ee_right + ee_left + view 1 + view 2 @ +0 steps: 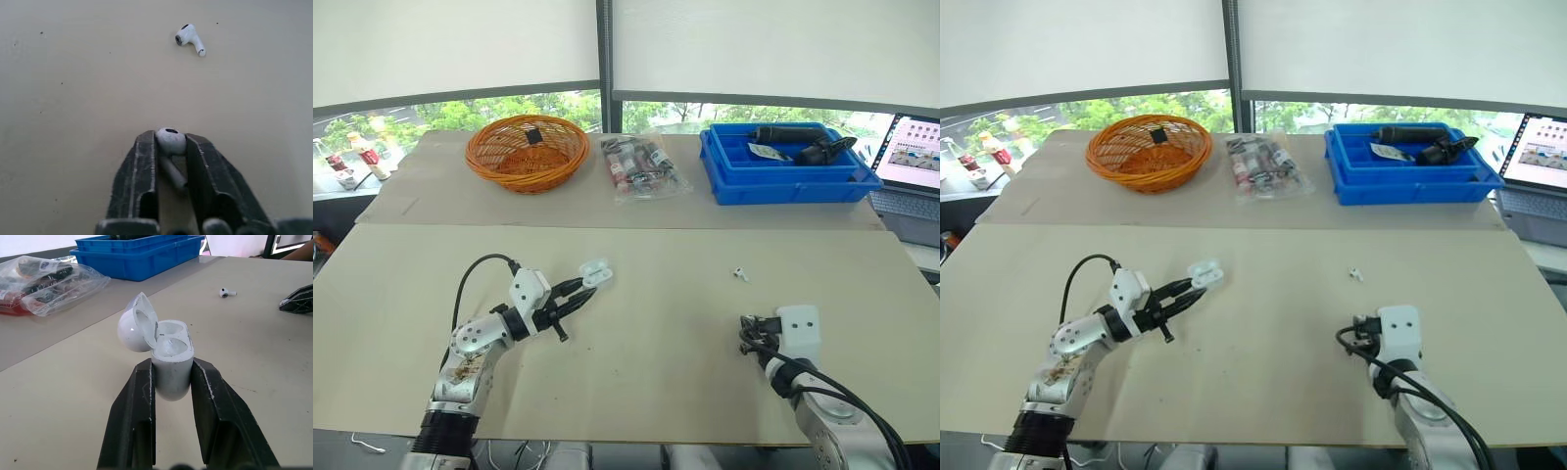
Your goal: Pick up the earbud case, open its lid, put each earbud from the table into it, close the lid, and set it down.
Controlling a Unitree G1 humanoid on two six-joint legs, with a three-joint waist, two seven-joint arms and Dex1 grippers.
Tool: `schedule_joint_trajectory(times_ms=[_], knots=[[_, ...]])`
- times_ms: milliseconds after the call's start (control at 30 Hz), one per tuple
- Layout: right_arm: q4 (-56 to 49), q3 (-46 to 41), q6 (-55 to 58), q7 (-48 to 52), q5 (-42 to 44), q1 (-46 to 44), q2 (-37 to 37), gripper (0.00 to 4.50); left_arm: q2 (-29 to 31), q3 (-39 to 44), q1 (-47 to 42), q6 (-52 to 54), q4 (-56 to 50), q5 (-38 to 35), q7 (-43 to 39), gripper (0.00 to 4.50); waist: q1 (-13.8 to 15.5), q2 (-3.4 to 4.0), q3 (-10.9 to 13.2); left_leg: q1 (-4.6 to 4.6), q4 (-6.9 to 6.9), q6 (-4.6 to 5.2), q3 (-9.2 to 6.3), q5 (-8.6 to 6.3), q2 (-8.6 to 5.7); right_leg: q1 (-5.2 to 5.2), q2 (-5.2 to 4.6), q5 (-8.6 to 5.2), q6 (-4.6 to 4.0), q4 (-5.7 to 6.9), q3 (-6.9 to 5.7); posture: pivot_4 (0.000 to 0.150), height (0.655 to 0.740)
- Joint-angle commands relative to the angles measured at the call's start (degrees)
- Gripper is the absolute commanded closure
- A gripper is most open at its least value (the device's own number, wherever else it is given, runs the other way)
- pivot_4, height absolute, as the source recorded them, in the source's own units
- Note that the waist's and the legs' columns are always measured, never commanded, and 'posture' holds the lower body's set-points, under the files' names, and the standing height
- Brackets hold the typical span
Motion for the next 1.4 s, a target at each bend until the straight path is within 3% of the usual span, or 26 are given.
schedule_joint_trajectory(times_ms=[33,300,367,567,800,1133,1167,1300,1400], knots=[[-0.7,2.8,1.9,6.4,2.0,-0.2,-4.1,4.19,0.6,0.4,0.5,0.1,-2.7,-0.5,0.4,3.96,-0.1,0.0,0.0,0.01,0.0,0.0,0.0,0.0,0.0,0.0,0.01,0.0,0.0,0.0,0.0,0.15,0.7136],[5.1,1.7,-7.1,29.6,5.2,-7.8,-22.3,4.19,1.2,0.4,3.1,1.9,-6.9,-0.9,1.3,3.96,0.1,0.03,0.0,0.01,0.01,0.0,0.04,0.0,-0.01,0.01,0.0,0.0,0.0,-0.03,0.03,0.15,0.7136],[7.4,1.8,-13.0,40.7,6.0,-8.9,-29.4,4.19,1.7,0.7,4.5,3.1,-9.0,-1.1,1.7,3.96,0.2,0.11,0.1,-0.03,-0.01,0.01,0.05,-0.01,-0.02,0.01,-0.01,-0.01,0.0,-0.09,0.03,0.15,0.7136],[16.0,5.7,-32.5,61.6,2.2,-9.3,-43.1,4.19,3.4,1.4,8.5,6.0,-14.9,-2.1,2.3,3.96,0.4,0.04,0.1,-0.06,0.06,0.02,0.05,-0.01,-0.02,0.05,-0.06,-0.01,0.02,-0.13,-0.01,0.15,0.7136],[23.5,9.4,-44.1,67.6,-1.2,-10.9,-44.2,4.19,4.7,1.8,10.8,7.9,-18.8,-3.0,3.2,3.96,0.4,0.02,0.2,-0.03,0.06,0.01,0.05,-0.01,-0.02,0.06,-0.06,-0.01,0.01,-0.11,0.01,0.15,0.7136],[26.6,11.2,-43.2,65.8,-4.8,-12.2,-44.2,4.19,5.7,2.1,10.9,8.9,-20.0,-3.3,3.9,3.96,0.4,-0.04,0.1,0.11,0.07,0.01,0.05,-0.01,-0.01,0.2,-0.05,0.0,0.01,-0.11,0.01,0.15,0.7136],[26.7,11.1,-42.8,65.4,-4.9,-12.2,-44.1,3.15,5.6,1.9,10.7,8.9,-19.9,-3.3,3.9,3.96,0.4,-0.05,0.1,0.13,0.06,0.01,0.05,-0.01,-0.01,0.22,-0.05,0.0,0.01,-0.11,0.01,0.15,0.7136],[26.5,10.4,-41.6,62.7,-5.2,-11.6,-43.8,1.87,5.4,1.3,10.3,8.7,-19.6,-3.1,3.7,3.96,0.4,-0.07,0.1,0.15,0.06,0.01,0.05,-0.01,-0.01,0.24,-0.05,0.0,0.01,-0.11,0.01,0.15,0.7136],[23.5,7.2,-37.8,61.9,-1.9,-8.7,-44.9,1.83,5.3,0.8,9.9,8.5,-19.2,-3.0,3.2,3.96,0.9,-0.14,0.1,0.15,0.07,0.01,0.05,-0.01,-0.02,0.27,-0.06,0.0,0.01,-0.13,0.01,0.15,0.7136]])
